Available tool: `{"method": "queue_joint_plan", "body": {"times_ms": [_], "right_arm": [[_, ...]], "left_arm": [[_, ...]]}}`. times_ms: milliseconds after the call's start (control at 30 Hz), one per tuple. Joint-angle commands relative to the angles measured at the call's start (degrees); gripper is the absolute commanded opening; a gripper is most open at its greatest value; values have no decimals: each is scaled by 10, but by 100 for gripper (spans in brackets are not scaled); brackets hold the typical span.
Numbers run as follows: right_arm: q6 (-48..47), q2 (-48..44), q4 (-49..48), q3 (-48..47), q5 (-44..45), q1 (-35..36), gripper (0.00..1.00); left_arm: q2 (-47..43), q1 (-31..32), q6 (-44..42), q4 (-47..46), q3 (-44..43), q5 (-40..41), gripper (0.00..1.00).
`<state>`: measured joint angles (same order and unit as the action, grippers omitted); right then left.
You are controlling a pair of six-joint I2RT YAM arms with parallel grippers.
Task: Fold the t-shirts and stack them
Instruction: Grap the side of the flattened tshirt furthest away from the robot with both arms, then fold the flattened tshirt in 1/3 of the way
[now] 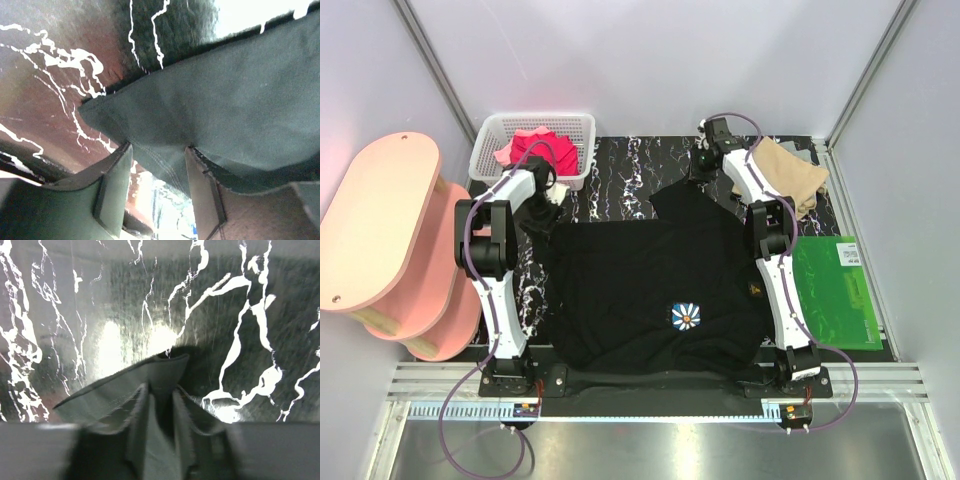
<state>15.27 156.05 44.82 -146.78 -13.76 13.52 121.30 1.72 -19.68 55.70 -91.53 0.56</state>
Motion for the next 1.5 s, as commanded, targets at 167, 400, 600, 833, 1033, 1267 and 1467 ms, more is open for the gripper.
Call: {"method": "queue_joint_plan", "body": {"times_ms": [167,400,600,833,1033,1267,1467], "right_arm": [[-12,-36,49,69,82,21,0],[-16,-87,50,80,101,23,0],[-25,-137,50,89,122,34,0],[-30,-223,51,82,134,41,0],[-31,-286,51,100,155,41,0],[-29,-321,50,125,175,41,0],[-36,-328,73,57,212,39,0]], "left_arm": [[-5,-3,-2,5,13,-29,0],[-12,-5,-4,5,13,-31,0],[-40,-7,3,6,-11,-23,0],[-74,-11,8,34,-87,-18,0],[-108,-12,10,48,-113,-17,0],[-120,-11,15,42,-108,6,0],[-106,-15,17,43,-181,36,0]]}}
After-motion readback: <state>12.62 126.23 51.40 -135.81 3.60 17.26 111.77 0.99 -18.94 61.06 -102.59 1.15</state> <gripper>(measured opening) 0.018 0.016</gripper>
